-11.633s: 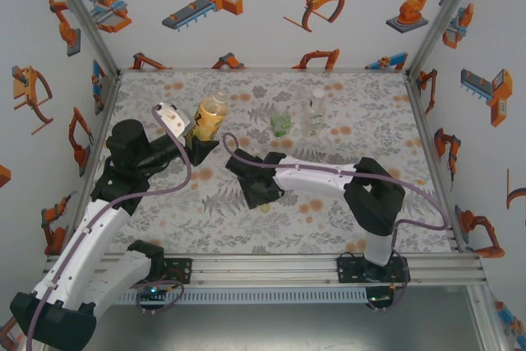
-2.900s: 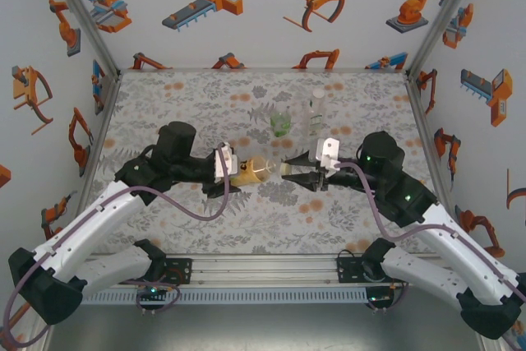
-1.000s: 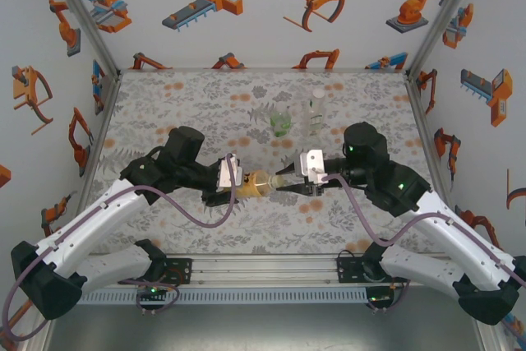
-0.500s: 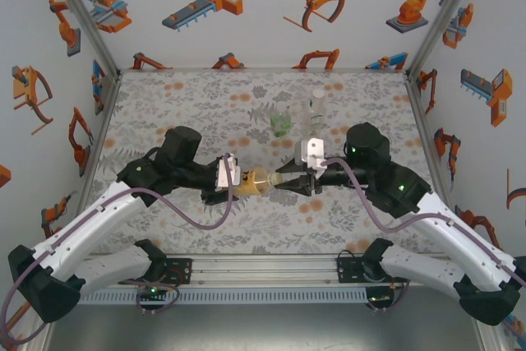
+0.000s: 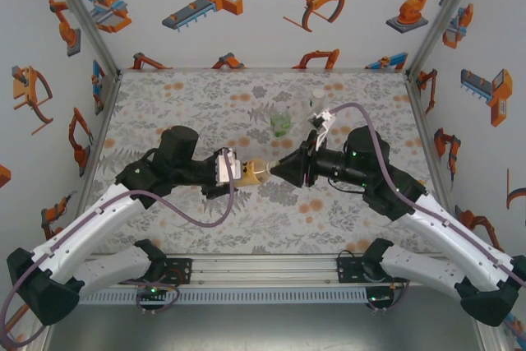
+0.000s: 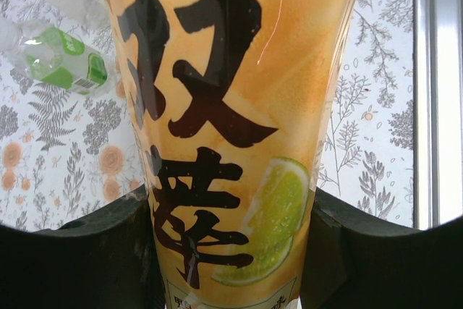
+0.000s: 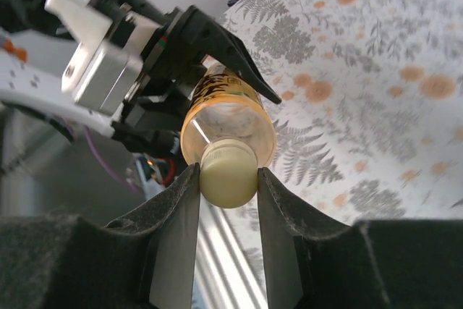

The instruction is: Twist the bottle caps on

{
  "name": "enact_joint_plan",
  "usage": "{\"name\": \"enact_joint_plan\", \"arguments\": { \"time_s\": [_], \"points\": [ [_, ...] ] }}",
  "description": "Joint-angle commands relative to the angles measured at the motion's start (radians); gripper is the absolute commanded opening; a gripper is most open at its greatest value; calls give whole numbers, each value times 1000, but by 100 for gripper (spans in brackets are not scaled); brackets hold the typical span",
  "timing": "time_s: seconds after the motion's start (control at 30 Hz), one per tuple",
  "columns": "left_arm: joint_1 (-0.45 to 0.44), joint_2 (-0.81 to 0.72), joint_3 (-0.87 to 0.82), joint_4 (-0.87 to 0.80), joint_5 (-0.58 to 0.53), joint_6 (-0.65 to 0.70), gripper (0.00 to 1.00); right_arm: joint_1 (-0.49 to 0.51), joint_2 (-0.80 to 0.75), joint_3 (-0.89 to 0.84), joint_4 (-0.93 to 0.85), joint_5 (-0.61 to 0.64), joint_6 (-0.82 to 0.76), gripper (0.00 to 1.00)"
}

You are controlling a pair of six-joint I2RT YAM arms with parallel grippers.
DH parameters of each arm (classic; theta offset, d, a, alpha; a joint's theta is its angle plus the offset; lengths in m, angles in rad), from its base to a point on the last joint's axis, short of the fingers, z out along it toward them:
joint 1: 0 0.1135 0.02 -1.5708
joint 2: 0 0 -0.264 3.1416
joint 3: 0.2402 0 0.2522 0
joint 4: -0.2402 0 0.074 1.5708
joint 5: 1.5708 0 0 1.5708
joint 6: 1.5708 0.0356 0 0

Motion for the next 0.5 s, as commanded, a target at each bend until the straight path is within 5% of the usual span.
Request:
{"name": "enact_joint_plan", "arguments": {
  "time_s": [0.0, 0.2, 0.47],
  "points": [
    [-13, -19, -5, 46, 68, 8, 0, -2, 46, 31, -48, 152, 341, 10],
    [-13, -15, -6, 53, 64, 3, 0, -2, 82, 19, -29, 104, 616, 20],
    [-13, -15, -11, 60, 63, 1, 0, -2, 66, 45, -69, 126, 596, 37]
  ]
}}
